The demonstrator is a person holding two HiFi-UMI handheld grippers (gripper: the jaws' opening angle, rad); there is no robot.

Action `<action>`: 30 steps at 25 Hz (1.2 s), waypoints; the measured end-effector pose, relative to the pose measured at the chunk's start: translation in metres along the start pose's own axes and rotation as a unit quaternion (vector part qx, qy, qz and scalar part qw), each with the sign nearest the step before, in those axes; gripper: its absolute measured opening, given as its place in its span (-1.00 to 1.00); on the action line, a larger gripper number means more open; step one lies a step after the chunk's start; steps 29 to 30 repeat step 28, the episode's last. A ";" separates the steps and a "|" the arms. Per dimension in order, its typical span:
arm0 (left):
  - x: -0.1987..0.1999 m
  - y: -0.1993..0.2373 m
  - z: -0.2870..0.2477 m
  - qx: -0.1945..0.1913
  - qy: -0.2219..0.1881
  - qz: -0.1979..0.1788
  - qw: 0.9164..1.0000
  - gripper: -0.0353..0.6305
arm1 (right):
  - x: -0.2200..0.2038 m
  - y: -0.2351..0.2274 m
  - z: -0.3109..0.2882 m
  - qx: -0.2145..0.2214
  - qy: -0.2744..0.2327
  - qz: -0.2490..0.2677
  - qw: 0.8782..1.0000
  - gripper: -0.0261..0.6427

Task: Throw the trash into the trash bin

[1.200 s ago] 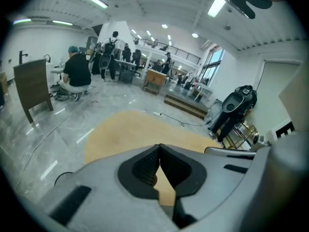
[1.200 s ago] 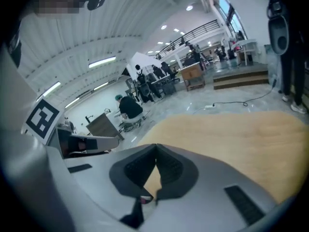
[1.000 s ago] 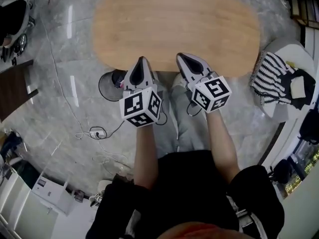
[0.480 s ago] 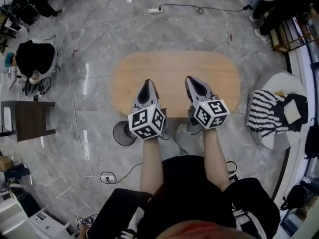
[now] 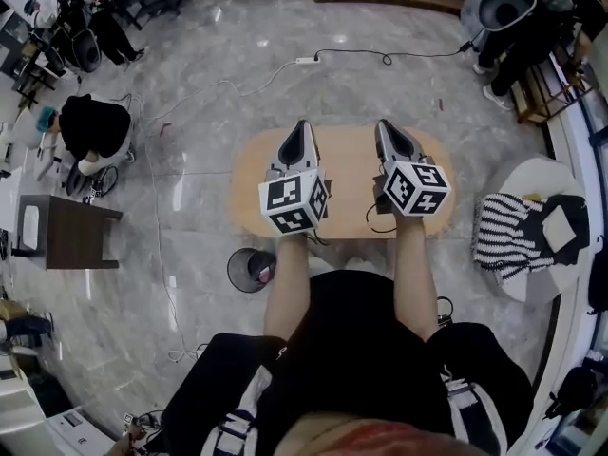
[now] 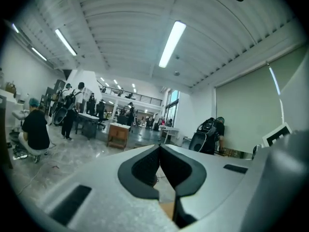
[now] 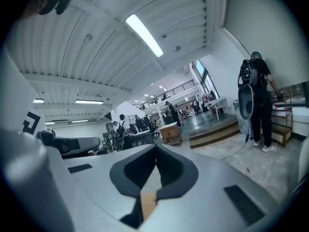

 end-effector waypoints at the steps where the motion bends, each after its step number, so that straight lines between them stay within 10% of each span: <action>1: 0.007 -0.004 -0.001 -0.004 -0.007 -0.008 1.000 -0.87 | 0.009 0.002 0.000 -0.001 -0.005 0.009 1.000 -0.89; 30: 0.034 -0.049 -0.014 -0.014 -0.031 -0.019 0.999 -0.87 | 0.066 0.002 0.016 0.008 -0.025 0.094 0.995 -0.89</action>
Point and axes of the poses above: the fingertips, and each gripper's own axes: z backward along the fingers, y to its left, x out of its top, the point moved 2 cm from there along z, backward along the fingers, and after that the axes turned 7 degrees about -z, right-handed, at the moved point
